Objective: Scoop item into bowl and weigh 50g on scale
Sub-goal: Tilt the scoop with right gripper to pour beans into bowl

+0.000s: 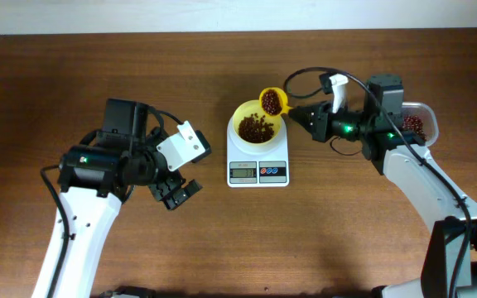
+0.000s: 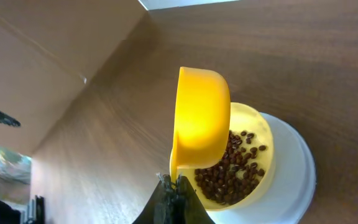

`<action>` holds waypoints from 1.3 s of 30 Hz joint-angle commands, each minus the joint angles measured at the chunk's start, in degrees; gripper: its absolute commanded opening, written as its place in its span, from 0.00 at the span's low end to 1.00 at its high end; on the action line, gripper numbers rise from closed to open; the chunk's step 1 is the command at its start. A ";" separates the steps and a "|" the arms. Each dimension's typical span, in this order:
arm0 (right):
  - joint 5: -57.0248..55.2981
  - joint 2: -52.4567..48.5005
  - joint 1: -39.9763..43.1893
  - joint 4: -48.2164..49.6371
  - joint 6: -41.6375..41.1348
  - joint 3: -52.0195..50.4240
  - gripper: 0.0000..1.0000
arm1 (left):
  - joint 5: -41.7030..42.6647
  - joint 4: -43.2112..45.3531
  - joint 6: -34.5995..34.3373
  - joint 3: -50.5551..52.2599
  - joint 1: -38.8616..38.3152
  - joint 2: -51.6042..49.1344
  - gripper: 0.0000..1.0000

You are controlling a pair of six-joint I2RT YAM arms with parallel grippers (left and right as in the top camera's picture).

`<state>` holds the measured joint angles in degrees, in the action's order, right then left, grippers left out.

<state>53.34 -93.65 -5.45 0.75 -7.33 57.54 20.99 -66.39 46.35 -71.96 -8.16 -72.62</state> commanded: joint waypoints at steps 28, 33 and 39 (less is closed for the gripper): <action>-1.55 -0.76 -1.64 -0.61 16.37 0.85 0.04 | 0.20 0.04 0.92 -1.05 0.04 0.59 0.99; -1.44 -1.51 -1.88 -0.70 16.33 0.87 0.04 | 0.20 0.04 0.92 -1.05 0.04 0.59 0.99; -4.28 -2.89 -2.84 -0.02 17.62 0.87 0.04 | 0.20 0.04 0.92 -1.05 0.04 0.59 0.99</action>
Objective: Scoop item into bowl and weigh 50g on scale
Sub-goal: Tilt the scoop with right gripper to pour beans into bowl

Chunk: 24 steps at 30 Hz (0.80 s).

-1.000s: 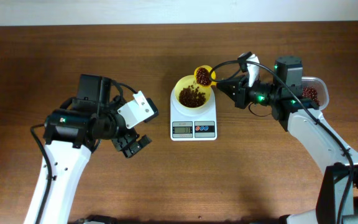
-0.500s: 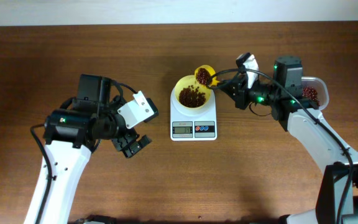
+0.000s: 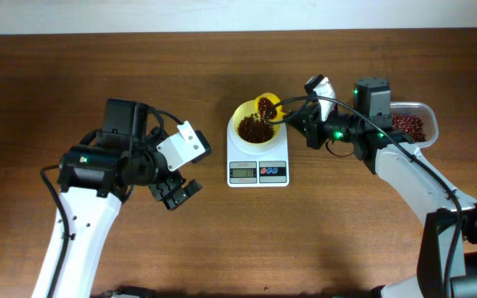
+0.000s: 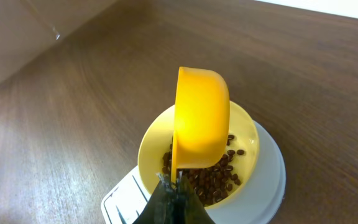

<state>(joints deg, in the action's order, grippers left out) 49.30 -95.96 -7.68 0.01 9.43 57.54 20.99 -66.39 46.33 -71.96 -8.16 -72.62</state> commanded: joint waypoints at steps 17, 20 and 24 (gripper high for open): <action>2.08 -0.96 -0.61 5.38 0.85 0.87 0.04 | 0.20 0.04 0.94 -1.05 0.04 0.59 0.99; 2.05 -0.96 -0.61 5.38 0.85 0.87 0.04 | 0.20 0.04 0.94 -1.05 0.04 0.59 0.99; 2.08 -0.96 -0.61 5.38 0.87 0.87 0.04 | 0.20 0.04 0.94 -1.05 0.04 0.59 0.99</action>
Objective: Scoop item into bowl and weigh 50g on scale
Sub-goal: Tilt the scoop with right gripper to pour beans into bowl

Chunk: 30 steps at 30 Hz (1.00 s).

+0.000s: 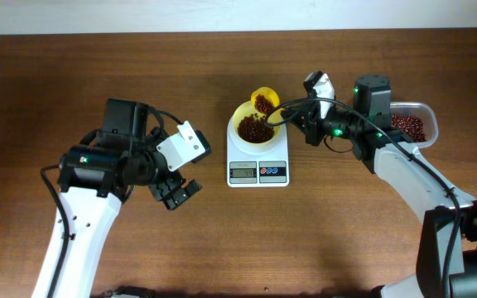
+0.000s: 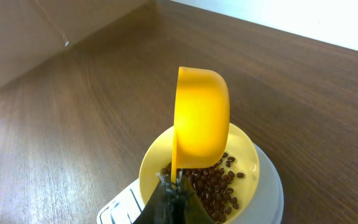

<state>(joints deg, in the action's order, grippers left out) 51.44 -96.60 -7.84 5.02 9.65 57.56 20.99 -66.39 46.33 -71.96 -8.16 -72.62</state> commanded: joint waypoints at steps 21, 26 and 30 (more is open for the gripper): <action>-3.45 -0.44 -0.79 1.38 0.83 0.85 0.04 | 0.20 0.04 0.94 -1.05 0.04 0.59 0.99; -3.45 -0.44 -0.79 1.38 0.50 0.85 0.04 | 0.20 0.04 0.94 -1.05 0.04 0.59 0.99; -1.90 -0.44 -0.79 1.09 -1.53 0.85 0.04 | 0.20 0.04 0.94 -1.05 0.04 0.59 0.99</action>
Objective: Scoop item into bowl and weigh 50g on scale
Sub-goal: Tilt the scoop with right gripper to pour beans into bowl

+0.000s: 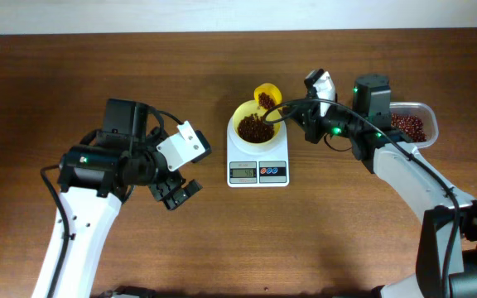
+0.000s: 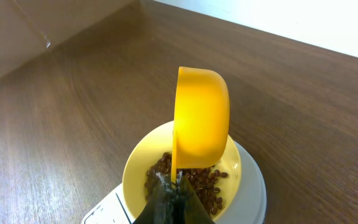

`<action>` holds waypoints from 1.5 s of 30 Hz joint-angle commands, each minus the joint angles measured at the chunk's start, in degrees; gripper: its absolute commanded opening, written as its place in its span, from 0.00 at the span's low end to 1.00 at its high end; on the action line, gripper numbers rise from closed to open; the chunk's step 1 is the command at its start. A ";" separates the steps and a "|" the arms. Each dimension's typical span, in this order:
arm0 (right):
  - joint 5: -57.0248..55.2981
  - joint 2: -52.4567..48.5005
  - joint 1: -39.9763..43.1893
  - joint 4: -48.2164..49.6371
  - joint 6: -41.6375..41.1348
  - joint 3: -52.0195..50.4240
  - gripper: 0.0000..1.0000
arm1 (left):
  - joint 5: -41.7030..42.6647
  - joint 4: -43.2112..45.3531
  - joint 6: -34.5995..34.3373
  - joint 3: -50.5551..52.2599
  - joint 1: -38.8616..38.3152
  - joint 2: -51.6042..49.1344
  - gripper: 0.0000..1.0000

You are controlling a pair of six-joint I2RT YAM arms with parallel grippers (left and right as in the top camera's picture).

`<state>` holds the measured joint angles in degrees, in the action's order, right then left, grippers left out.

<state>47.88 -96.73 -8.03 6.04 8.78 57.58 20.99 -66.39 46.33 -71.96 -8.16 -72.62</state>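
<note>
A yellow bowl [image 1: 256, 124] holding brown beans sits on the white scale [image 1: 257, 159]. My right gripper [image 1: 295, 115] is shut on the handle of a yellow scoop [image 1: 265, 97], which hovers tilted at the bowl's far rim with a few beans inside. In the right wrist view the scoop [image 2: 200, 118] hangs just above the bowl [image 2: 180, 168], with the gripper [image 2: 171, 182] pinching its handle. My left gripper [image 1: 175, 194] hangs over bare table left of the scale, jaws apart and holding nothing.
A clear tub of beans [image 1: 412, 124] stands at the right, behind my right arm. The scale's display faces the table's front edge. The left arm's white wrist block [image 1: 184, 145] sits close to the scale's left side.
The scoop has shifted slightly toward the bowl's far rim and shows fewer beans. The left arm has not moved.
The scoop was first held full at the bowl's far right edge. It then stood tilted over the bowl, and the beans in it have lessened at each moment while the bowl's pile stayed. The left arm stayed still throughout.
</note>
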 commanded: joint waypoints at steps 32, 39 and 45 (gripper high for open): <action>1.01 -0.94 -0.59 -1.29 -3.06 0.83 0.04 | 0.20 0.04 0.94 -1.05 0.04 0.59 0.99; 2.91 -0.92 -0.59 -1.29 -3.23 0.83 0.04 | 0.20 0.04 0.94 -1.05 0.04 0.59 0.99; 0.52 -0.70 -0.59 -1.11 -3.06 0.83 0.04 | 0.20 0.04 0.94 -1.05 0.04 0.59 0.99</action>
<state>47.86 -97.19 -8.10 4.71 5.98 57.65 20.99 -66.39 46.33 -71.96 -8.16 -72.62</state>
